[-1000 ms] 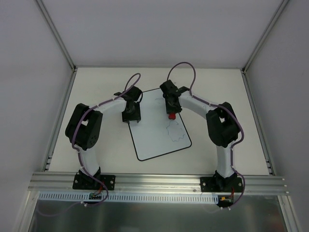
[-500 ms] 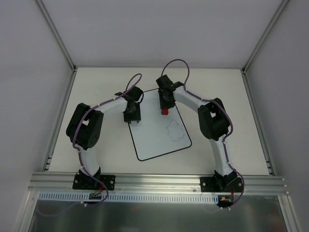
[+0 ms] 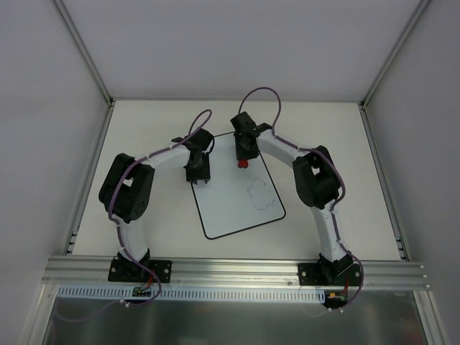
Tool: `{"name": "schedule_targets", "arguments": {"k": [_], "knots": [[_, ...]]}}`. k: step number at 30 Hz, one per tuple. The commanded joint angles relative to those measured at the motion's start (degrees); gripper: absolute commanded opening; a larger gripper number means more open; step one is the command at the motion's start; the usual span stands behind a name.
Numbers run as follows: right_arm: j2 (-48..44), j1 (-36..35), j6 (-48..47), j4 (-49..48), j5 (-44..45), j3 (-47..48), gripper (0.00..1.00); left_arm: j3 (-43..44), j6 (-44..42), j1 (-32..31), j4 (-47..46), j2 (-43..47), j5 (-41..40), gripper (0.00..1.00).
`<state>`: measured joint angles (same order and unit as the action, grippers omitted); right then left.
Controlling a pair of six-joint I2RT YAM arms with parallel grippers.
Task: Erase the whiteboard
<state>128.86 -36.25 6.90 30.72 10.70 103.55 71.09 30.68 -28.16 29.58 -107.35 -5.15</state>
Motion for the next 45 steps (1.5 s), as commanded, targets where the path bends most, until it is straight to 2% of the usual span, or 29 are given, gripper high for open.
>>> {"name": "schedule_targets", "arguments": {"k": [1, 7, 11, 23, 32, 37, 42, 45], "knots": [[-1.9, 5.3, 2.7, 3.8, 4.1, -7.6, 0.02, -2.3, 1.8, -0.8, 0.6, -1.8, 3.3, 0.39], [-2.9, 9.1, 0.8, 3.9, 4.3, -8.5, 0.02, -2.4, 1.7, -0.8, 0.7, -1.3, 3.7, 0.38], [0.2, 8.6, -1.1, 4.1, 1.9, -3.1, 0.02, -2.6, 1.6, -0.8, 0.7, -1.3, 4.0, 0.37], [15.9, 2.9, -3.8, 12.7, -5.4, 23.7, 0.03, -2.6, 1.4, -0.8, 0.7, -1.4, 4.5, 0.36], [19.3, -0.9, -4.3, 13.1, -14.7, 29.5, 0.04, -3.5, 1.5, -0.8, 0.7, -0.1, 4.3, 0.36], [19.4, -0.3, -2.8, 13.7, -11.1, 29.7, 0.05, -3.7, 1.5, -0.8, 0.7, 0.0, 4.4, 0.36], [18.5, 4.2, -1.3, 18.4, -2.4, 28.7, 0.05, -4.0, 1.5, -0.8, 0.7, 0.4, 4.4, 0.35], [16.3, 6.5, -2.1, 19.4, 1.2, 23.3, 0.05, -4.1, 1.7, -0.8, 0.7, 0.6, 4.3, 0.35]]}}
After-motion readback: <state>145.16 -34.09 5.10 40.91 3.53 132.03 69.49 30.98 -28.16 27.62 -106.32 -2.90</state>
